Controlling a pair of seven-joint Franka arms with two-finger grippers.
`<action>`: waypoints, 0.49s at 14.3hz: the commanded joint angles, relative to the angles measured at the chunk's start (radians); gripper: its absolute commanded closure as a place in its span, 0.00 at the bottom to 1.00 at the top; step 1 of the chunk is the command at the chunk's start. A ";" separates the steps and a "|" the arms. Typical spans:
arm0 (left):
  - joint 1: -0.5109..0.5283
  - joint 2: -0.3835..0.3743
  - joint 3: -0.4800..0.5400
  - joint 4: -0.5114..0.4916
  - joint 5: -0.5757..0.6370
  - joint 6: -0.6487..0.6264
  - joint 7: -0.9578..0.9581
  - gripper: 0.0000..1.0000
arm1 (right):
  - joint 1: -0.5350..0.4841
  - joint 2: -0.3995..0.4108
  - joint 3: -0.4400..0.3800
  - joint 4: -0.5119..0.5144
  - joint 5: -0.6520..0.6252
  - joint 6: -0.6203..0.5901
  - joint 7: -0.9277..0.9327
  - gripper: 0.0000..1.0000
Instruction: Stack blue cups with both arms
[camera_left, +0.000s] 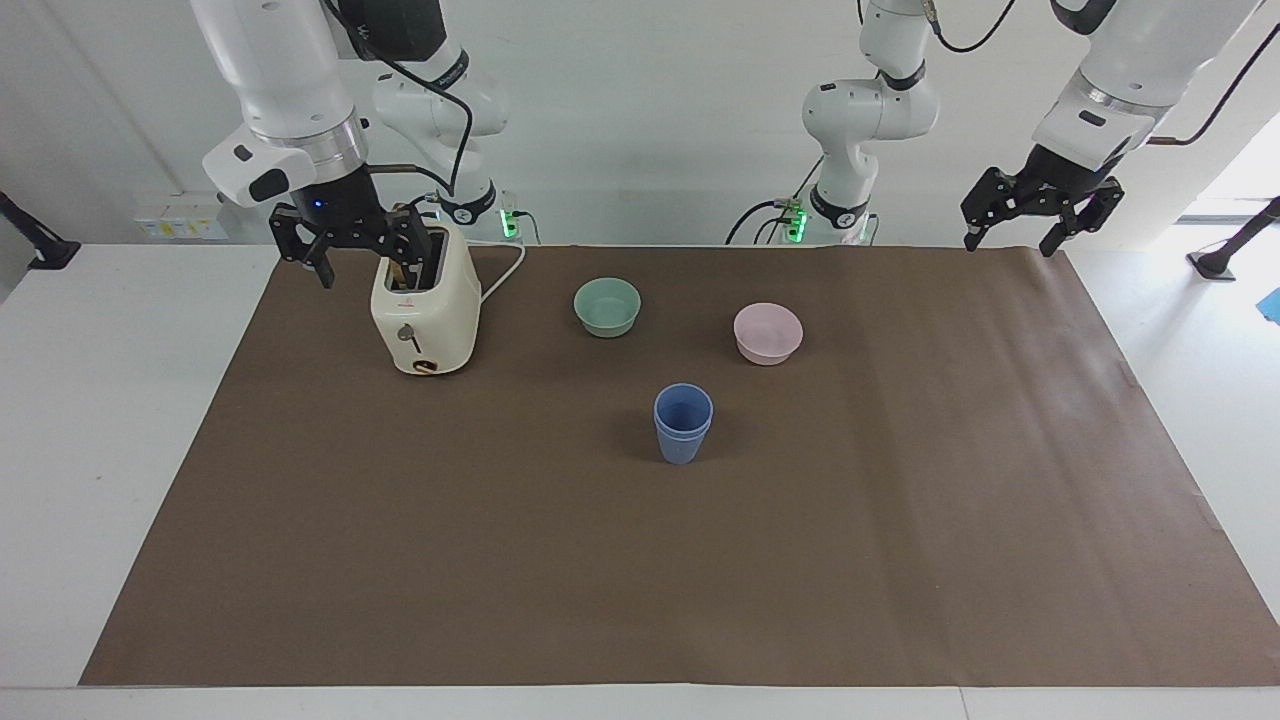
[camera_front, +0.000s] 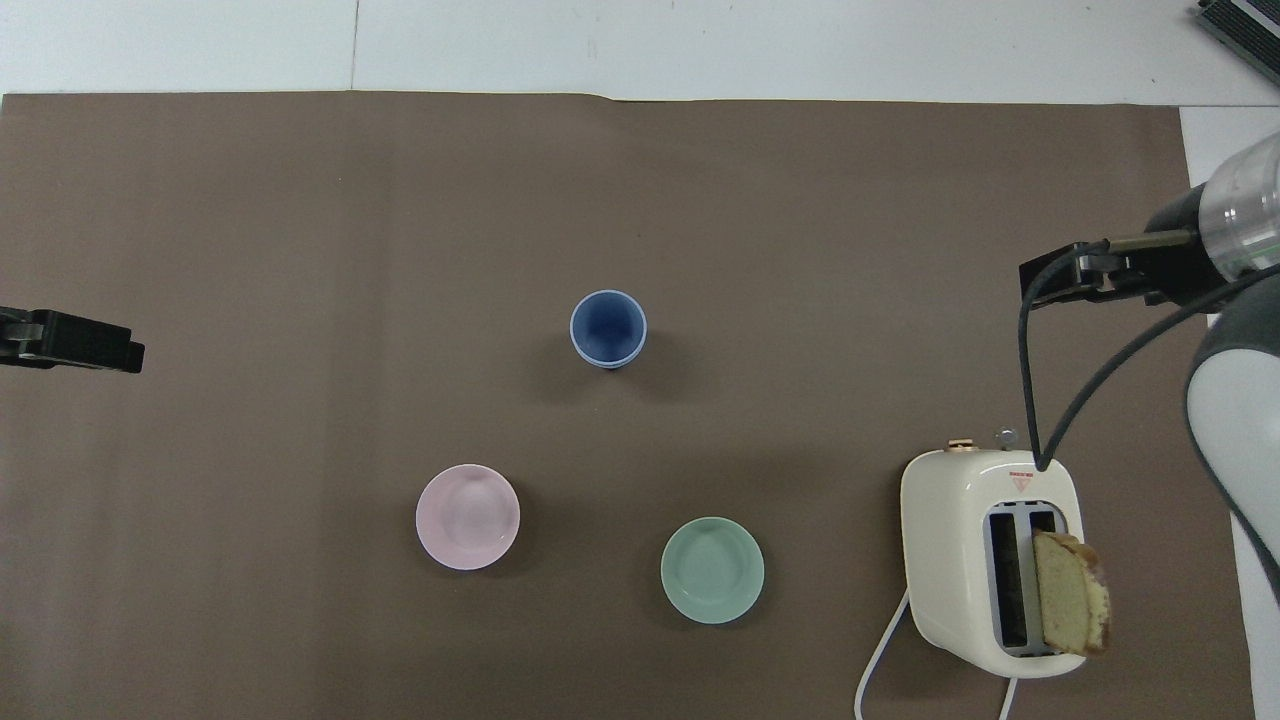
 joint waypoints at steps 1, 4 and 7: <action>0.016 -0.024 -0.007 -0.026 -0.010 0.011 0.009 0.00 | -0.011 -0.035 0.010 -0.036 -0.004 0.008 -0.011 0.00; 0.016 -0.024 -0.007 -0.026 -0.010 0.011 0.009 0.00 | -0.017 -0.032 0.010 -0.033 0.009 0.012 -0.015 0.00; 0.016 -0.024 -0.007 -0.026 -0.010 0.011 0.009 0.00 | -0.019 -0.029 0.010 -0.031 0.015 0.011 -0.003 0.00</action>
